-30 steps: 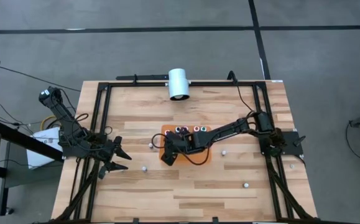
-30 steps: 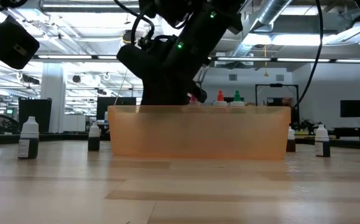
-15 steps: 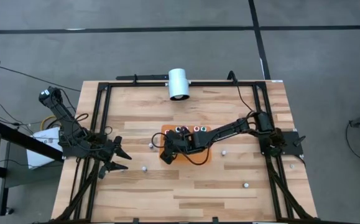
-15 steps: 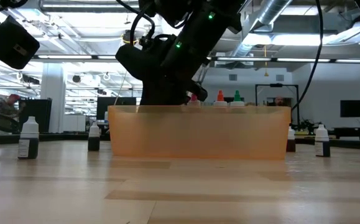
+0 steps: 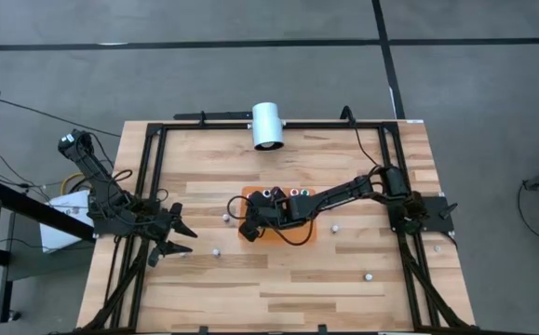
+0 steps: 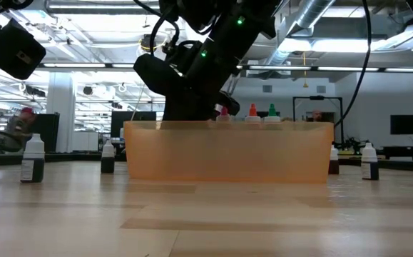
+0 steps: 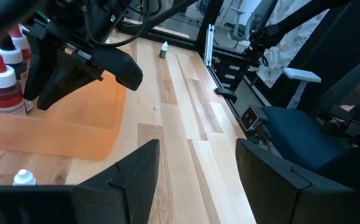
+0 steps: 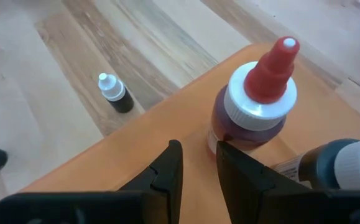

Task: Pick & Place food coloring
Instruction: Put the large red food coloring into the orange bin

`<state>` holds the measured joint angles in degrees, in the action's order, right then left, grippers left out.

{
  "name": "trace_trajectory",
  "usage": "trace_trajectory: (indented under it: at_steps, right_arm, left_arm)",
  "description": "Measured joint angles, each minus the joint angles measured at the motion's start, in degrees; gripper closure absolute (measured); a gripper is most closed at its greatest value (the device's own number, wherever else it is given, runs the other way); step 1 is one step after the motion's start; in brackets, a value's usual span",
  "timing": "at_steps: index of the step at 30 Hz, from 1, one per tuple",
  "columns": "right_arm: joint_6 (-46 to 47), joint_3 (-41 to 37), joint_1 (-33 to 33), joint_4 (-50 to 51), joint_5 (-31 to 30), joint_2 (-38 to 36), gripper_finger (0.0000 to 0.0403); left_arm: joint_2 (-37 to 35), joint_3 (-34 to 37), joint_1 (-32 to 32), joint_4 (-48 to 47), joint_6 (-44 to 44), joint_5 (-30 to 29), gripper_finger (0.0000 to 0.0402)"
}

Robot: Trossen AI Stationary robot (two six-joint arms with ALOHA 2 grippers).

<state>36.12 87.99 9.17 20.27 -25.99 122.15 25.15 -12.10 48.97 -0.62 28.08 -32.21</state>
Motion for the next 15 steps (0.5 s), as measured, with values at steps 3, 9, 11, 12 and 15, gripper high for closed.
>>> trace_trajectory:
  at_steps: [3,9,11,12,15]
  right_arm:
    - [0.02,0.00,0.00,0.00,-1.26,0.00,0.0316]
    - [0.68,0.00,-0.63,0.00,-1.70,0.00,0.0316]
    - [1.42,0.00,-0.73,0.00,-1.82,0.00,0.0316]
    - [1.42,0.00,-0.83,0.00,-1.82,0.00,0.0316]
    - [1.42,0.00,-1.07,0.00,-1.70,0.00,0.0316]
  left_arm:
    - [-0.01,0.00,0.02,-0.13,0.00,0.00,0.0198]
    - [0.00,0.00,0.01,-0.37,0.00,0.00,0.0198]
    - [-0.01,0.00,0.01,-0.38,0.00,0.00,0.0198]
    - [-0.02,0.00,0.00,-0.37,0.00,0.00,0.0198]
    - [-0.02,0.00,0.00,-0.38,0.00,0.00,0.0198]
